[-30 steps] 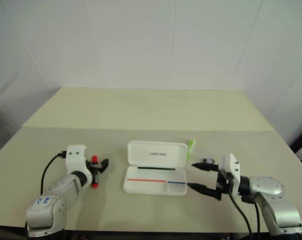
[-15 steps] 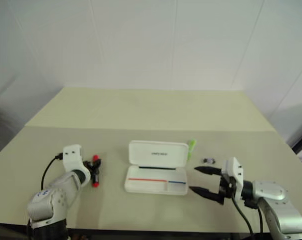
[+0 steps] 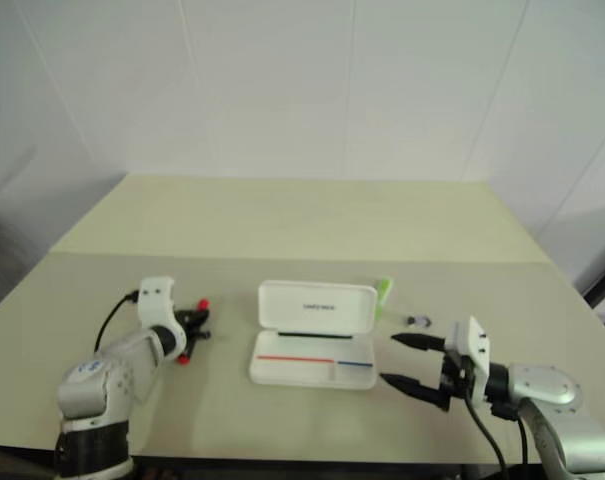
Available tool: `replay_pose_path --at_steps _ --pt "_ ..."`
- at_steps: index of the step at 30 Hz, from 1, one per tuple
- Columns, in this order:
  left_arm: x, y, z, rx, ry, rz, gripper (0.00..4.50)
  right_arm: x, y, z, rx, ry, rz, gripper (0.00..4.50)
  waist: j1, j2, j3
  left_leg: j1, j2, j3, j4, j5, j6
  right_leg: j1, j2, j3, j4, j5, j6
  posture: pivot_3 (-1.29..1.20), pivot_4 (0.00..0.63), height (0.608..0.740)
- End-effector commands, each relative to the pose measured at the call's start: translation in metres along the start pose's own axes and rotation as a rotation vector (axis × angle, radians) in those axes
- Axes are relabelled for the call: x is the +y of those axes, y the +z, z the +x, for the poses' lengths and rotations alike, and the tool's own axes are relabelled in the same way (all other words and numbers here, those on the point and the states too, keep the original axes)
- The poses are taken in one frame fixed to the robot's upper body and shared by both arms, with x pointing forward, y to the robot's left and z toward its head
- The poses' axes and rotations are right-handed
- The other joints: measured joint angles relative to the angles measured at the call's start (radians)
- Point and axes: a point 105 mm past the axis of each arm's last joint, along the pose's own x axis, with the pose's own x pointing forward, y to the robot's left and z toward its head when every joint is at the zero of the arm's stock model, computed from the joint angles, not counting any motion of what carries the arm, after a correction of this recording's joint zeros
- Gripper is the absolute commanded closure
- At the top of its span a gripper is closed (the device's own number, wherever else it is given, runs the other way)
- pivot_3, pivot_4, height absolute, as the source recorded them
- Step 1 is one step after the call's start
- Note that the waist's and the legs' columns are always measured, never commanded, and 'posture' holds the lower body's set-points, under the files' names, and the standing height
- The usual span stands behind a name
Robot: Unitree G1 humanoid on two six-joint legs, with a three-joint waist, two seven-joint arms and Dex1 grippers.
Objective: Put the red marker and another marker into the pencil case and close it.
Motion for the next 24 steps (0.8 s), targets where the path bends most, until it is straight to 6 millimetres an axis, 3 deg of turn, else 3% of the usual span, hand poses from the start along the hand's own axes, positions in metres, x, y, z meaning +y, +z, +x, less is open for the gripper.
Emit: replay_pose_path --at_steps 1,6,15,19,24 --pt "-0.018 0.051 -0.005 -0.169 -0.179 0.16 3.86 0.0 0.017 -0.009 -0.046 0.012 -0.06 0.0 -0.001 0.0 0.0 0.0 0.0 0.0 -0.001 0.0 0.0 0.0 0.0 0.0 0.0 0.0 0.0 0.0 0.15 0.74" --pt "-0.048 0.078 -0.021 -0.192 -0.493 0.349 3.86 0.007 0.02 -0.016 -0.062 0.055 -0.06 0.0 0.0 0.0 0.0 0.0 0.0 0.0 -0.004 -0.002 0.0 -0.001 0.0 0.0 0.0 0.0 0.0 0.0 0.15 0.74" --pt "-0.123 0.084 -0.068 -0.174 -1.172 0.65 3.86 0.008 0.023 -0.016 -0.083 0.064 -0.066 0.0 0.002 0.0 0.0 -0.001 0.001 0.0 -0.007 -0.003 0.0 -0.003 0.0 0.0 -0.002 -0.002 0.0 0.0 0.15 0.74" --pt "-0.146 0.064 -0.07 -0.055 -1.337 0.708 3.86 0.01 0.021 -0.014 -0.084 0.042 -0.064 0.0 0.0 0.001 0.0 -0.001 0.001 0.001 -0.007 -0.003 0.0 -0.002 0.0 0.0 -0.002 -0.002 0.0 0.0 0.15 0.74" --pt "-0.154 0.033 -0.054 0.07 -1.365 0.826 3.86 0.012 0.018 -0.017 -0.081 0.009 -0.062 0.0 -0.002 0.001 0.0 -0.001 0.001 0.001 -0.007 -0.003 0.001 -0.003 0.0 0.0 -0.002 -0.003 0.0 0.0 0.15 0.74"
